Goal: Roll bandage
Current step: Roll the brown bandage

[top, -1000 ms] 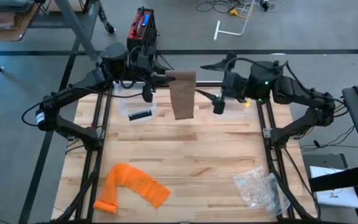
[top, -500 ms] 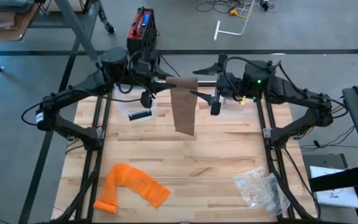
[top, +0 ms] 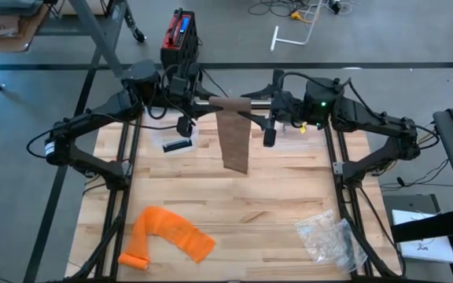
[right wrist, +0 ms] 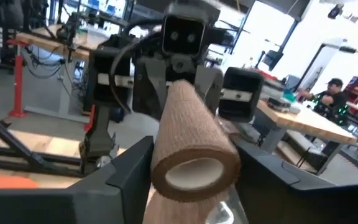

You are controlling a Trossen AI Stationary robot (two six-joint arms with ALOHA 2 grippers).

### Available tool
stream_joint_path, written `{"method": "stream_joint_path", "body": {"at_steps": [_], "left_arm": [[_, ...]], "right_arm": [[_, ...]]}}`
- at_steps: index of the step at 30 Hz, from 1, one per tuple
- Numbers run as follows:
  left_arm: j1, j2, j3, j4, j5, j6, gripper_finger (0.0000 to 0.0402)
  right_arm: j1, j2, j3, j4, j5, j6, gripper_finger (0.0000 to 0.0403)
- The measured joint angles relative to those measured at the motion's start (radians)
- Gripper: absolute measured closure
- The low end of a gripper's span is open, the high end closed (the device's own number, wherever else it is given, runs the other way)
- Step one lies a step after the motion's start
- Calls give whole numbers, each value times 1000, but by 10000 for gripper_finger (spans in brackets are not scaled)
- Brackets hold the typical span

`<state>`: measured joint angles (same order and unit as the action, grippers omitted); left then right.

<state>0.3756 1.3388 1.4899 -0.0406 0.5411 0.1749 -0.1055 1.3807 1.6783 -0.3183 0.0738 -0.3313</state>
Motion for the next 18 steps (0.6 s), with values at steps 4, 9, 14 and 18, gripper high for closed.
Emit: {"method": "stream_joint_path", "body": {"at_steps": [4, 9, 14, 18], "left_arm": [[-1, 0, 0, 5, 0, 0, 317], [-1, 0, 0, 3, 0, 0, 317], [-1, 0, 0, 4, 0, 20, 317], [-1, 0, 0, 4, 1, 35, 317]], "right_arm": [[0, 12, 0, 9, 1, 6, 224], [0, 11, 0, 10, 1, 32, 235], [0, 7, 0, 6, 0, 94, 234], [0, 7, 0, 5, -15, 121, 215]]}}
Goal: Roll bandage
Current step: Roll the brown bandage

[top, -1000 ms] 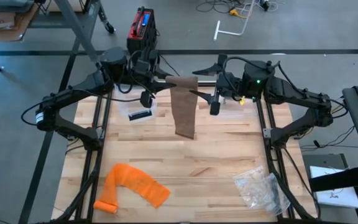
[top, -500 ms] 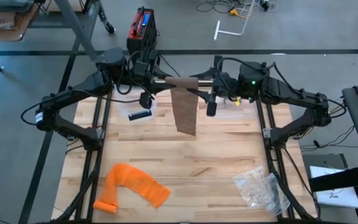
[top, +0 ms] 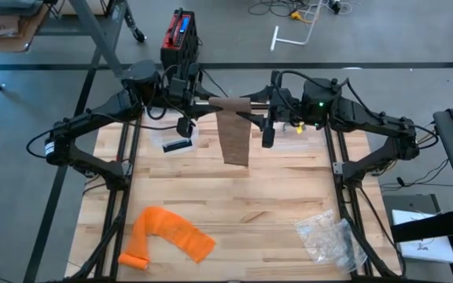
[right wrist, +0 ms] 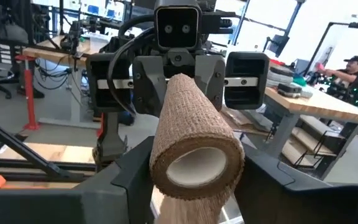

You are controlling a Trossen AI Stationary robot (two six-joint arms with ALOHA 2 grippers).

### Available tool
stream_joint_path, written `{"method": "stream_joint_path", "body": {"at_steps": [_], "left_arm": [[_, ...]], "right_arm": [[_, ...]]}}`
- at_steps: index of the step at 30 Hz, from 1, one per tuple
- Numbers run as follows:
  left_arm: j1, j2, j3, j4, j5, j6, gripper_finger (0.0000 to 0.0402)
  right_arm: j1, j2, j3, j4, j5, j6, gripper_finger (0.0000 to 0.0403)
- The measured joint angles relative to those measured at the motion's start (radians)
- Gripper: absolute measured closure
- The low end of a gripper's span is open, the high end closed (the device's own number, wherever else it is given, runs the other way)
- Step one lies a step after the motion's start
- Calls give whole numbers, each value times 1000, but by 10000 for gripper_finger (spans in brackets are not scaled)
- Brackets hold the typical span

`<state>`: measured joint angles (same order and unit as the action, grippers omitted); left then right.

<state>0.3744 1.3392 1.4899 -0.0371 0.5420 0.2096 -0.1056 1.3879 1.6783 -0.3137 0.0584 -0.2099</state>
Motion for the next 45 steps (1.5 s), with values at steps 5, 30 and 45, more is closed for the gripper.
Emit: {"method": "stream_joint_path", "body": {"at_steps": [5, 30, 45], "left_arm": [[0, 0, 0, -6, 1, 11, 317], [0, 0, 0, -1, -27, -83, 305], [6, -92, 1, -106, -58, -305, 124]], "right_arm": [[-1, 1, 0, 3, -36, 31, 185], [-7, 7, 1, 17, -30, 80, 307], [-6, 7, -16, 36, -33, -232, 319]]}}
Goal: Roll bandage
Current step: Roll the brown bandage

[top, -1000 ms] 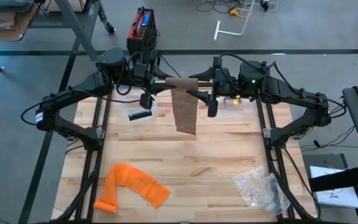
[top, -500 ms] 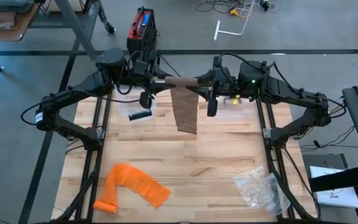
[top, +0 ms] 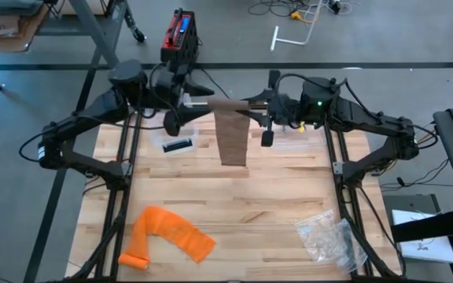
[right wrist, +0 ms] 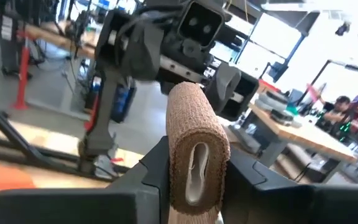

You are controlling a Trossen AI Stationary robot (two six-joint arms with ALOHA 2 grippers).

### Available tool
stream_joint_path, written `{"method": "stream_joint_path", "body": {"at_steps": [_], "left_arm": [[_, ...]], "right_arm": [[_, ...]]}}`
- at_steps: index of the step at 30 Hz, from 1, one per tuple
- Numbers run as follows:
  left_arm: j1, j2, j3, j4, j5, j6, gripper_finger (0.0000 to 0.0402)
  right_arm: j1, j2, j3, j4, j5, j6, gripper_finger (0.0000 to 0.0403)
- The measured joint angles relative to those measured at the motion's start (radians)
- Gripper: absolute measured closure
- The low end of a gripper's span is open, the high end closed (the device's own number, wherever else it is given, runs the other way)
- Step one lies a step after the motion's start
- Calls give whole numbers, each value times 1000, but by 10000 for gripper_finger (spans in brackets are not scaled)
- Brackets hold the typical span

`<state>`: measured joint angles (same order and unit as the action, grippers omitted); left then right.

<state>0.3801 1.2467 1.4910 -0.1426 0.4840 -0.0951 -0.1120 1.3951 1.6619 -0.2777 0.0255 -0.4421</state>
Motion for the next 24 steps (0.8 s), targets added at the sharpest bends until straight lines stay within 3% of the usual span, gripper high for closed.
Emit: {"method": "stream_joint_path", "body": {"at_steps": [5, 14, 24], "left_arm": [[22, -27, 0, -35, -1, -104, 95], [59, -25, -1, -49, 28, -163, 94], [59, 25, -1, -50, 99, -246, 90]], "right_arm": [[0, -11, -51, 58, -25, -101, 318], [0, -12, -71, 81, -156, -216, 322], [0, -11, -71, 73, -157, -379, 318]]}}
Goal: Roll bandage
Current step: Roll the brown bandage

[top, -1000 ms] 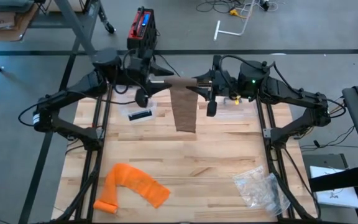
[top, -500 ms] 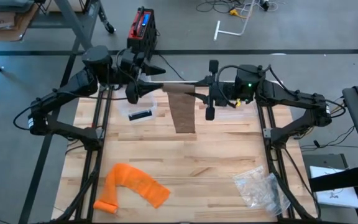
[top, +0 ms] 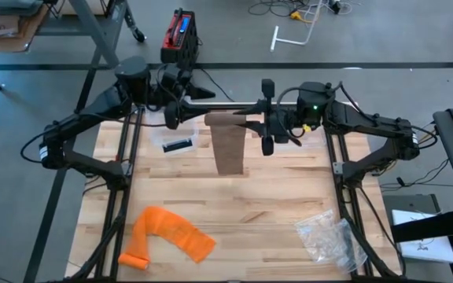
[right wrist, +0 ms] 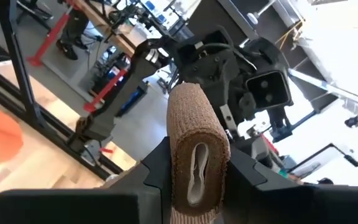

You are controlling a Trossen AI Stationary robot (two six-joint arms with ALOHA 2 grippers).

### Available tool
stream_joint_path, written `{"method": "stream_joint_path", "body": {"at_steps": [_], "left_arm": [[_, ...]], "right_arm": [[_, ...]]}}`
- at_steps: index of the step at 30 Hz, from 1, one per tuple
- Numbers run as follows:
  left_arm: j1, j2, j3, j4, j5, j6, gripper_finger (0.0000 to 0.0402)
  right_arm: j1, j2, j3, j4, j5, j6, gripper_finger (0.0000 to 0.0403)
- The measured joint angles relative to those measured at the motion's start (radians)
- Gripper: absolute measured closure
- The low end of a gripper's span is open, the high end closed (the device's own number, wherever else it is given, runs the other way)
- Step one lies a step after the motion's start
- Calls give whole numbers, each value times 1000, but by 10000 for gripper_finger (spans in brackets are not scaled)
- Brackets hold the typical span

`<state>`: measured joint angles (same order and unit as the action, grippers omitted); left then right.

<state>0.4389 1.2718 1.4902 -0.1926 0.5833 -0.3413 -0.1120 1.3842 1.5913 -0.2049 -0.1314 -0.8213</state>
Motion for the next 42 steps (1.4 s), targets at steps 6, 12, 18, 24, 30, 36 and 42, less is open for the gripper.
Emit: {"method": "stream_joint_path", "body": {"at_steps": [6, 12, 18, 24, 30, 36, 42], "left_arm": [[0, -13, 0, 7, 11, -15, 89], [0, -9, 0, -1, 50, -28, 95], [-11, 12, 0, -3, 95, -36, 90], [-19, 24, 0, -7, 114, -36, 86], [-19, 36, 0, -6, 116, -28, 98], [-20, 39, 0, -6, 116, -8, 136], [-20, 44, 0, -1, 108, 11, 200]], "right_arm": [[-4, 0, 0, -8, 0, -52, 323], [-5, 7, 0, -10, 0, -111, 320], [-5, 17, 0, -7, 59, -166, 325], [-7, 19, 0, -5, 80, -190, 320], [-15, 20, 0, -3, 82, -197, 325], [-22, 23, 0, 2, 79, -192, 320], [-21, 26, 0, 2, 78, -189, 325]]}}
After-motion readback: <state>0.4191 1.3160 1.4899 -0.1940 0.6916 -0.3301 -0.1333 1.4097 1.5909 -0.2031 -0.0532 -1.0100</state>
